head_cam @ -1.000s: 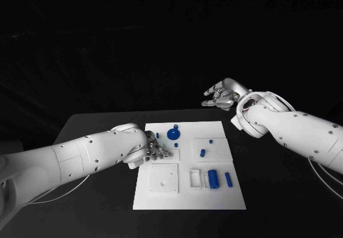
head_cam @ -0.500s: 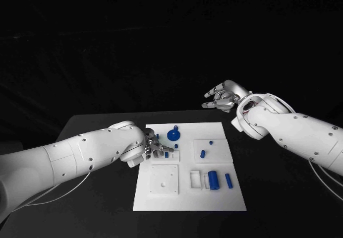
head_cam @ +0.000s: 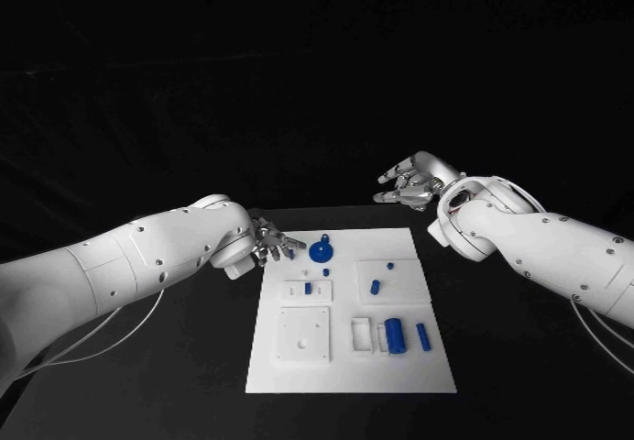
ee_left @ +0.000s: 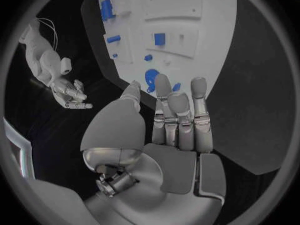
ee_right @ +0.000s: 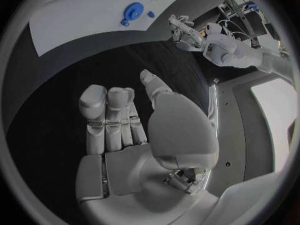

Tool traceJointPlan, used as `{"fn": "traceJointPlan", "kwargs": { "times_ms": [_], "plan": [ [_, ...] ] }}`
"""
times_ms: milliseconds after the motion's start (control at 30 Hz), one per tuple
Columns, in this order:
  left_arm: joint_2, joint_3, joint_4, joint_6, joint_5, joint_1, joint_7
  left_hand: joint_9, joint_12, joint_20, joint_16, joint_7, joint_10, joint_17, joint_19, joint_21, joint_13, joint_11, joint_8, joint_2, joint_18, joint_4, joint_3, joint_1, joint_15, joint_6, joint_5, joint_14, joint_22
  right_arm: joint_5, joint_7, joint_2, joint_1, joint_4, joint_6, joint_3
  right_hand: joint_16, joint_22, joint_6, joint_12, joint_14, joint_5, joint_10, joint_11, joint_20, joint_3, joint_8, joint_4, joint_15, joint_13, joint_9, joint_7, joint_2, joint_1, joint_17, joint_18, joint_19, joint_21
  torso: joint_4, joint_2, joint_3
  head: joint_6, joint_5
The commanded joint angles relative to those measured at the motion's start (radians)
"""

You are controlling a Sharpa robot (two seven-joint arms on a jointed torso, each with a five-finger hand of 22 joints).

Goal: Assemble the parts on the task board

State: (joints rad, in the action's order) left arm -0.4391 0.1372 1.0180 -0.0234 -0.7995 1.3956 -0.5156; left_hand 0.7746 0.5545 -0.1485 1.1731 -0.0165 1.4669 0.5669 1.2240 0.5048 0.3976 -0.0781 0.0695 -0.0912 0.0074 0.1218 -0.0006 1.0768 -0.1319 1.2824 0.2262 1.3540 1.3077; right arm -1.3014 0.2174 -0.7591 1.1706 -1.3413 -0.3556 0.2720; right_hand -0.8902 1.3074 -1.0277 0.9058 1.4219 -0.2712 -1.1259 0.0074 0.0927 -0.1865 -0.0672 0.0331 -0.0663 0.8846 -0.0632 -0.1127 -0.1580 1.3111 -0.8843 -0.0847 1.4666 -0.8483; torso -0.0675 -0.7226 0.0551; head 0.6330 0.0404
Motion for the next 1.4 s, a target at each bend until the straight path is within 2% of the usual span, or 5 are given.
{"fn": "traceJointPlan", "kwargs": {
  "times_ms": [33,333,700,1067,1400],
  "plan": [
    [0.018,-0.002,-0.057,0.049,-0.016,0.009,0.032,0.029,-0.007,-0.001,0.001,-0.001,0.042,-0.002,-0.001,-0.007,0.004,0.006,0.002,0.020,-0.007,-0.014,-0.006,0.001,-0.001,-0.013,0.045,-0.010,0.018,-0.007,-0.005,0.002,-0.001,-0.002,0.003,0.001,0.006,0.103,0.005,0.002,0.004,-0.004,0.003,-0.004,-0.003,0.003,0.006,-0.002,-0.005,-0.001,0.000,0.001,-0.001,-0.005,0.000,-0.006,0.033,0.007,0.0031,-0.007,0.0035,-0.004,-0.002],
    [0.057,-0.002,-0.166,0.097,-0.071,0.018,0.074,0.166,-0.023,0.002,0.026,0.000,0.033,-0.034,-0.010,-0.008,0.030,0.006,0.000,0.039,-0.007,-0.033,-0.025,-0.003,0.002,-0.046,0.083,-0.030,0.018,-0.009,-0.004,-0.001,0.000,-0.011,0.001,0.001,0.006,0.103,0.005,0.002,0.004,-0.004,0.003,-0.004,-0.003,0.003,0.006,-0.002,-0.005,-0.001,0.000,0.001,-0.001,-0.005,0.000,-0.006,0.033,0.007,0.0043,-0.022,0.0098,-0.015,-0.002],
    [0.114,0.004,-0.273,0.143,-0.135,0.018,0.109,0.137,-0.034,0.006,0.031,0.010,0.025,-0.054,-0.015,-0.013,0.035,0.011,-0.003,0.022,-0.006,-0.003,-0.013,-0.013,0.008,-0.073,0.058,-0.042,0.018,-0.013,-0.001,-0.004,0.000,-0.027,-0.001,0.002,0.006,0.103,0.005,0.002,0.004,-0.004,0.003,-0.004,-0.003,0.003,0.006,-0.002,-0.005,-0.001,0.000,0.001,-0.001,-0.005,0.000,-0.006,0.033,0.007,0.0097,-0.041,0.0172,-0.029,0.000],
    [0.142,0.006,-0.316,0.174,-0.138,0.008,0.125,0.088,-0.040,0.010,0.042,0.016,0.023,-0.073,-0.017,-0.020,0.040,0.015,-0.002,0.005,-0.005,0.023,-0.008,-0.018,0.011,-0.084,0.041,-0.051,0.018,-0.015,0.000,-0.001,0.001,-0.032,-0.002,0.005,0.006,0.103,0.005,0.002,0.004,-0.004,0.003,-0.004,-0.003,0.003,0.006,-0.002,-0.005,-0.001,0.000,0.001,-0.001,-0.005,0.000,-0.006,0.033,0.007,0.0128,-0.052,0.0218,-0.035,0.001],
    [0.153,0.007,-0.334,0.196,-0.135,0.003,0.131,0.080,-0.041,0.010,0.045,0.017,0.022,-0.076,-0.017,-0.020,0.040,0.016,-0.003,0.009,-0.005,0.031,-0.005,-0.018,0.012,-0.086,0.037,-0.053,0.019,-0.016,0.000,0.003,0.001,-0.031,-0.003,0.007,0.006,0.103,0.005,0.002,0.006,-0.005,0.002,-0.005,-0.004,0.003,0.005,-0.004,-0.004,-0.003,0.000,0.001,-0.003,-0.003,-0.001,-0.006,0.034,0.008,0.0134,-0.051,0.0209,-0.034,0.001]
  ]
}}
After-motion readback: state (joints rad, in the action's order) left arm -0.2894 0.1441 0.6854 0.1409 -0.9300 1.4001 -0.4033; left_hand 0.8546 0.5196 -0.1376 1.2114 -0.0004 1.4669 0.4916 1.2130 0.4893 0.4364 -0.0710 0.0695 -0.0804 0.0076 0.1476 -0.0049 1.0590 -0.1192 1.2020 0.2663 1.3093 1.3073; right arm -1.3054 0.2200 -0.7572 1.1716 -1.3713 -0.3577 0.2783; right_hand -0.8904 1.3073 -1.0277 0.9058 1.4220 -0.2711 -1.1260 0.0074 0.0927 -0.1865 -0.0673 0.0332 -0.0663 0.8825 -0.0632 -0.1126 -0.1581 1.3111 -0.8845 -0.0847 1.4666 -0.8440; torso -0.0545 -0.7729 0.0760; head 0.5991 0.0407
